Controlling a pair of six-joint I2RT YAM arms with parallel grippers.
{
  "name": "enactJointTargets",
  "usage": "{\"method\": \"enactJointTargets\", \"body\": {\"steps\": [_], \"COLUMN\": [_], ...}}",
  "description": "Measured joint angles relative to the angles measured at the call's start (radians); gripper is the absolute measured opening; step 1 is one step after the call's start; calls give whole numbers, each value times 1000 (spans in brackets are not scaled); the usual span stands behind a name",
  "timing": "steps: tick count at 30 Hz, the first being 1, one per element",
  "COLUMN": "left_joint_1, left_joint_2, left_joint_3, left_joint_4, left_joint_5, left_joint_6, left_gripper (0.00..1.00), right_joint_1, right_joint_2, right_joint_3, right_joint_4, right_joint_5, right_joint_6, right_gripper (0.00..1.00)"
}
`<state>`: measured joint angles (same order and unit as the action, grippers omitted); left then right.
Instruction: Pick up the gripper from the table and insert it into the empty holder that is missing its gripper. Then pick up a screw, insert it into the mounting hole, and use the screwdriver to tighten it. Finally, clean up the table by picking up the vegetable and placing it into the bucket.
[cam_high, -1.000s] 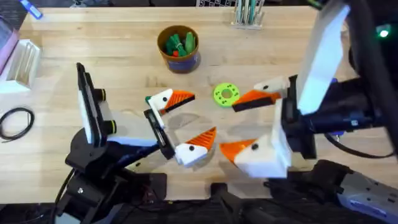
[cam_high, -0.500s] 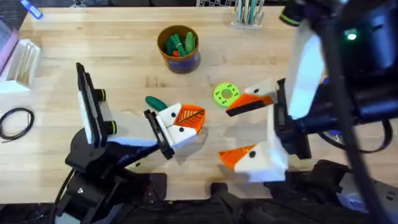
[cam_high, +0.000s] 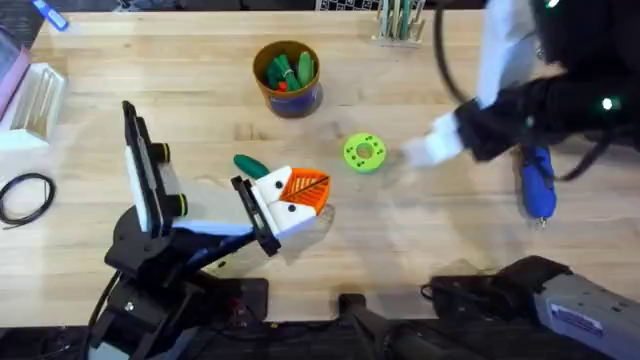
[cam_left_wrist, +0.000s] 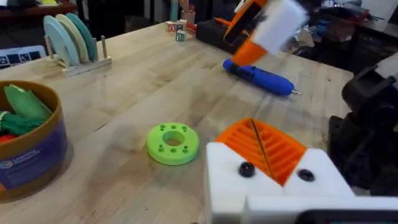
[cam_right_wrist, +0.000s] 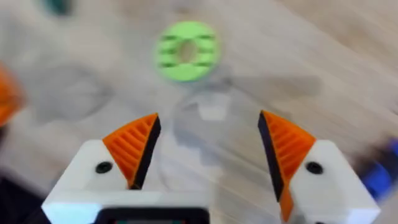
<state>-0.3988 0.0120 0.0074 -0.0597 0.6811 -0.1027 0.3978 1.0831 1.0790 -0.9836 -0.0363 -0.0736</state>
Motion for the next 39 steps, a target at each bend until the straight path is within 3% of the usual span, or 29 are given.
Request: {"method": "enactJointTargets", "body": {"steps": [4,10,17,21,26,32,39], "left_joint_1": [0,0,0,0,0,0,0], "left_joint_2": [0,0,0,0,0,0,0], "left_joint_3": [0,0,0,0,0,0,0], "left_joint_4": [0,0,0,0,0,0,0], "left_joint_5": [0,0,0,0,0,0,0], "left_joint_6": [0,0,0,0,0,0,0], "left_gripper": [4,4,4,4,4,4,4], "right_joint_1": [-244,-589,-852,-912,-916,-916,-918], "right_joint_2": [65,177,288,354,425,504,577], "right_joint_3": [0,0,0,0,0,0,0], "right_joint_4": [12,42,45,46,95,106,175], "right_joint_5": [149,233,221,133,60,38,42], "right_joint_6": [3,-27,-53,-127,-255,-385,-429], "right_gripper": [964,965,989,991,991,990,991]}}
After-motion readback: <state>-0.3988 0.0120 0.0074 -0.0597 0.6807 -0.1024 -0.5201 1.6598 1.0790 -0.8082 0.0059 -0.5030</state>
